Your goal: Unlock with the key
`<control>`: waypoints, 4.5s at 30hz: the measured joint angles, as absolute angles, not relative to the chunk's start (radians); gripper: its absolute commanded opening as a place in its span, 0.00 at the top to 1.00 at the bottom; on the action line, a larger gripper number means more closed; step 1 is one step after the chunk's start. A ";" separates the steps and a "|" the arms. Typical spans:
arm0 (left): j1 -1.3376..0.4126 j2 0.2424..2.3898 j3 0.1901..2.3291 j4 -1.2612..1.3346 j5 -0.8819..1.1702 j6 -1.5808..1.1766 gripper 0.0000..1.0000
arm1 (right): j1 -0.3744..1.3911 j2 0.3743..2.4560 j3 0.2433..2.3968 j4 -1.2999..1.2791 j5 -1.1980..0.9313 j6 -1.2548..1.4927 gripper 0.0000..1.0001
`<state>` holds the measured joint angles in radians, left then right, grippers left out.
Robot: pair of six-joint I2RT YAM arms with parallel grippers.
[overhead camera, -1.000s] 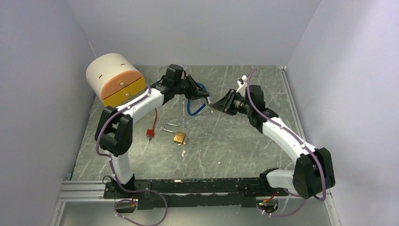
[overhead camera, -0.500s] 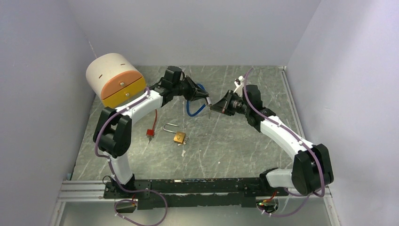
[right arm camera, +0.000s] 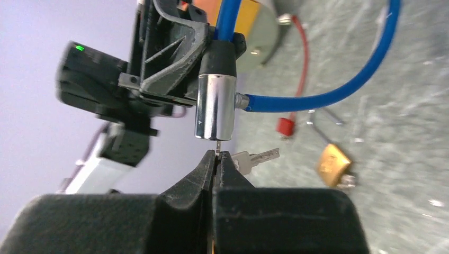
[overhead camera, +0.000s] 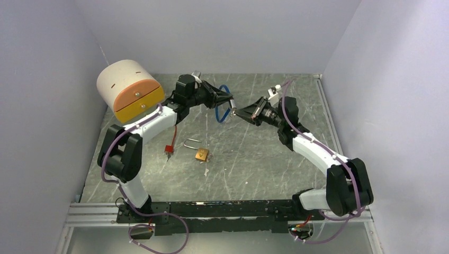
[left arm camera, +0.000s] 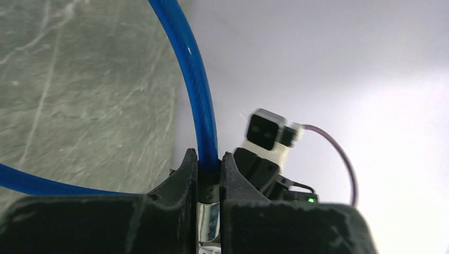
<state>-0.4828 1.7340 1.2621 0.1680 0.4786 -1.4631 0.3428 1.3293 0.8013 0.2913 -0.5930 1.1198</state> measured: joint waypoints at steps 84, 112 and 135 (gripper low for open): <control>-0.362 1.576 1.112 0.149 0.773 -1.360 0.91 | 0.469 1.473 0.948 -0.678 0.361 0.617 1.00; -0.197 2.066 1.556 -0.514 0.678 -0.509 0.52 | 0.422 1.497 0.910 -0.706 0.352 0.622 1.00; -0.517 1.904 1.369 -0.655 0.039 -0.411 0.55 | 0.422 1.270 0.840 -0.676 0.200 0.730 0.67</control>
<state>-0.5175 1.9041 1.3693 -0.6552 0.0387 -0.4110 0.4221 1.2701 0.8398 -0.6762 0.2001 0.7303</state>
